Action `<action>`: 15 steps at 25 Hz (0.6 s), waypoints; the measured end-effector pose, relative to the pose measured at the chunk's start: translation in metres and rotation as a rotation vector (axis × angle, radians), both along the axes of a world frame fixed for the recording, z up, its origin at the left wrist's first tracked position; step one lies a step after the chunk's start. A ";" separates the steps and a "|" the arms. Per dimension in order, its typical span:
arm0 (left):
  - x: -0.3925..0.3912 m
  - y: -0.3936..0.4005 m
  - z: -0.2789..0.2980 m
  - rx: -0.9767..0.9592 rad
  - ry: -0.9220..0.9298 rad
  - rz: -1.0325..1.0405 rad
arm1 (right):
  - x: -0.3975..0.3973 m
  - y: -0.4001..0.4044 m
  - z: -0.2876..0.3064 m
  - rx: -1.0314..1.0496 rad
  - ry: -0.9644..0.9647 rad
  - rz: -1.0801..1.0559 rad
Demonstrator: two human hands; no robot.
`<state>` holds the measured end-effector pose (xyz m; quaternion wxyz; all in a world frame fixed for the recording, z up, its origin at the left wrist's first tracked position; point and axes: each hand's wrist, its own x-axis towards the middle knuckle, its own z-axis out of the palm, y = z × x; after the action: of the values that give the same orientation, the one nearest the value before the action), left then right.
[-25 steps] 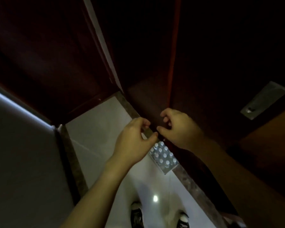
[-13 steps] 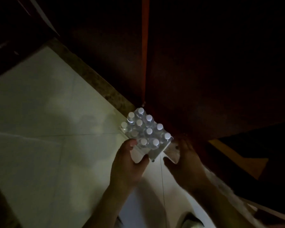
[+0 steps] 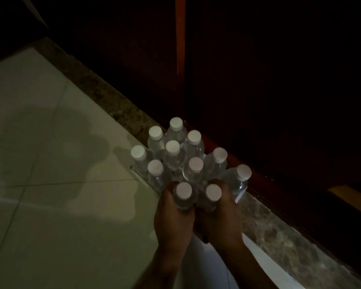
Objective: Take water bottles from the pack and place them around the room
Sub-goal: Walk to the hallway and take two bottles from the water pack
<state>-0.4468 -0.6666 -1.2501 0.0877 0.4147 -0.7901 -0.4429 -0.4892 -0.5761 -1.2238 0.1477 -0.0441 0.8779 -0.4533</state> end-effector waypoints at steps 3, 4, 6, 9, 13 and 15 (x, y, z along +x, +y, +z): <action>0.006 0.000 0.043 0.008 0.002 -0.013 | -0.001 0.000 0.042 -0.040 0.008 0.008; 0.010 -0.001 0.071 -0.018 0.039 0.000 | -0.001 0.000 0.072 -0.067 -0.004 -0.017; 0.014 -0.007 0.159 -0.027 0.123 -0.025 | -0.002 0.002 0.154 -0.140 -0.008 -0.043; 0.015 -0.027 0.342 0.055 0.268 -0.077 | -0.010 -0.005 0.323 -0.316 0.000 -0.028; 0.004 -0.058 0.639 0.120 0.471 -0.090 | -0.028 -0.019 0.614 -0.585 0.001 0.043; -0.009 -0.068 0.784 0.142 0.597 -0.138 | -0.037 -0.026 0.761 -0.660 0.078 0.102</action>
<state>-0.4553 -0.7349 -0.4658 0.2564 0.2170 -0.7227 -0.6040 -0.5266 -0.6025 -0.4625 0.1143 -0.1504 0.6856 -0.7030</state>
